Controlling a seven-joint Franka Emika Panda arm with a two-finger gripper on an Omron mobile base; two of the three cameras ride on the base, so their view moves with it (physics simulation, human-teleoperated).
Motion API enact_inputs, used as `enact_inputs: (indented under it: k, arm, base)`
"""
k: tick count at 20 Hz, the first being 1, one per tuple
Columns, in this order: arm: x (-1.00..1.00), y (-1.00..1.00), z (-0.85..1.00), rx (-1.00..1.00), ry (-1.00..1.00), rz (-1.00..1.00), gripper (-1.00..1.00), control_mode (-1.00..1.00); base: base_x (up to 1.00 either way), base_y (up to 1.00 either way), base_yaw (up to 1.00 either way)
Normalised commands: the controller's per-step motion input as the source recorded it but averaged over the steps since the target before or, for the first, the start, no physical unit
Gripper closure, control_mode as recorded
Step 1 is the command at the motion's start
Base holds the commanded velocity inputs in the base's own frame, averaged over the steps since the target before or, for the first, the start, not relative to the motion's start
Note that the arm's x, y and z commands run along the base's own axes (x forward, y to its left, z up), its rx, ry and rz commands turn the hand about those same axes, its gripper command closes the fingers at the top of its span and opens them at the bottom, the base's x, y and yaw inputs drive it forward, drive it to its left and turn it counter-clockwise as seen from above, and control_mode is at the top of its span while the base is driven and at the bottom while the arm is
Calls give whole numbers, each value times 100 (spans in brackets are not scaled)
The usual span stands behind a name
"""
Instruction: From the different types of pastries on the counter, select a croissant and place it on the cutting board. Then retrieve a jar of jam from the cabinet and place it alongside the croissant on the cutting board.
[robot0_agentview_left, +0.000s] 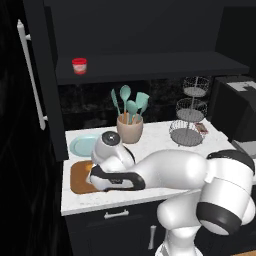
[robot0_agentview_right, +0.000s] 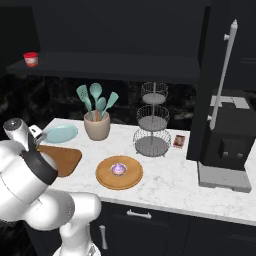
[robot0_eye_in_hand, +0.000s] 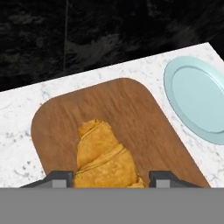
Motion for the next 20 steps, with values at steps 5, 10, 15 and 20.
enact_inputs:
  k: [5, 10, 15, 20]
  arm:
    - [0, 0, -14, 0, 0, 0, 100, -100]
    - [2, 0, -25, 0, 0, 0, 100, -100]
    - [15, 3, -33, 0, -7, 4, -100, -100]
    - [16, 0, -5, 0, -16, 9, -100, -100]
  base:
    - [0, 0, 0]
    - [0, 0, 0]
    - [0, 0, 0]
    - [0, 0, 0]
